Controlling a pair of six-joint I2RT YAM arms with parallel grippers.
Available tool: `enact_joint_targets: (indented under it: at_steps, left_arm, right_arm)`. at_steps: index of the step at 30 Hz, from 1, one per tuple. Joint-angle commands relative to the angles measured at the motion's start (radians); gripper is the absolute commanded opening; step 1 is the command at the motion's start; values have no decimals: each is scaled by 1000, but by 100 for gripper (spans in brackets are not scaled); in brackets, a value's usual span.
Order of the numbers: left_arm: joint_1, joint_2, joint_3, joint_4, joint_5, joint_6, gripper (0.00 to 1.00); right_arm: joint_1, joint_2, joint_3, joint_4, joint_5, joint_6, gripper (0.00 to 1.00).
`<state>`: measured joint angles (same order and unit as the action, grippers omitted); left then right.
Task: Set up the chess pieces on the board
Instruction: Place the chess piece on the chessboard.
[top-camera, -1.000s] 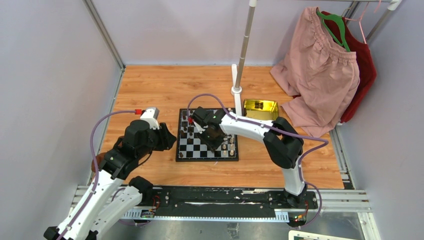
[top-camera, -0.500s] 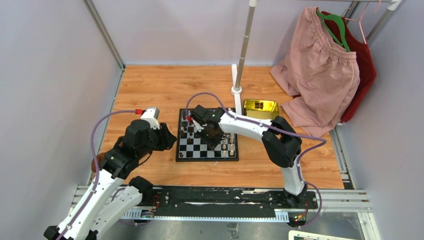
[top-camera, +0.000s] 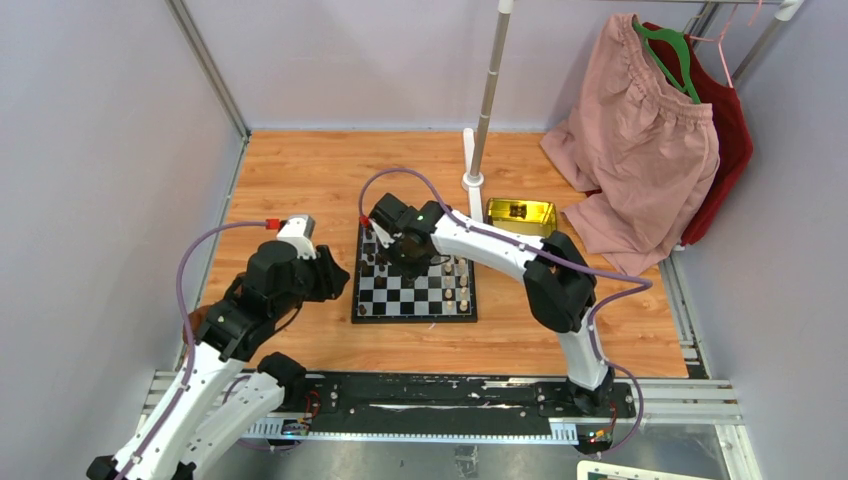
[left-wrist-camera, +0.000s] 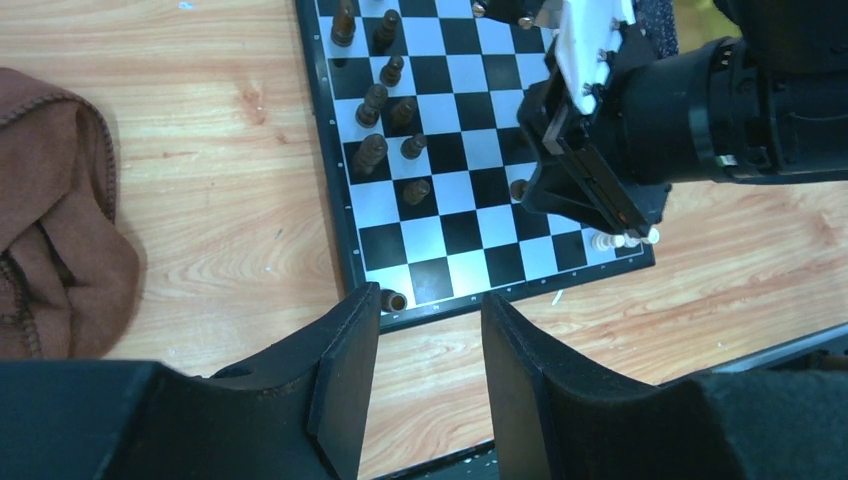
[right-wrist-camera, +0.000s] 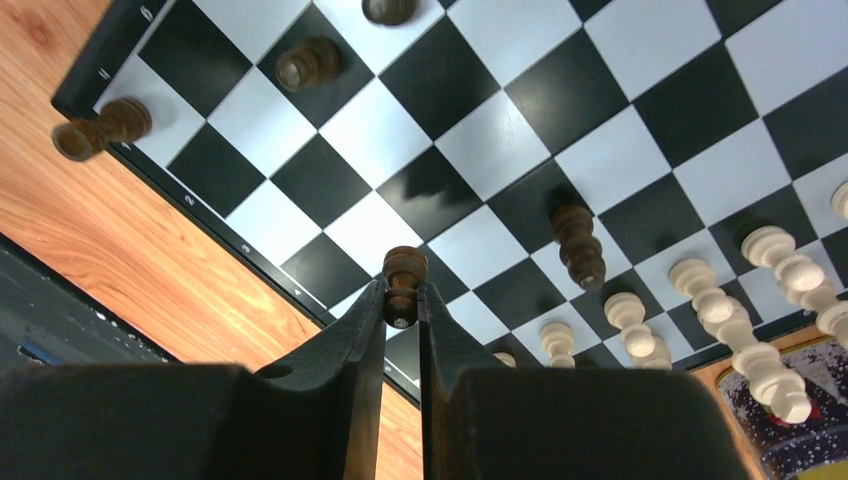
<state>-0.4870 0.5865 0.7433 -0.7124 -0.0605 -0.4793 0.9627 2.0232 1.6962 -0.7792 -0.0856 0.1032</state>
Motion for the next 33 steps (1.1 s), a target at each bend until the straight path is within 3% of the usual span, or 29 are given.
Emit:
enact_joint_targets:
  at_steps: [1, 14, 33]
  left_arm:
    - [-5, -39, 50, -24, -42, 20, 47]
    - [-5, -107, 84, -88, -85, 43, 47]
    - [-5, -137, 79, -107, -81, 42, 47]
  right_arm:
    - [26, 67, 87, -61, -7, -19, 0]
    - [97, 234, 348, -172, -6, -16, 0]
    - [133, 325, 436, -206, -3, 3, 0]
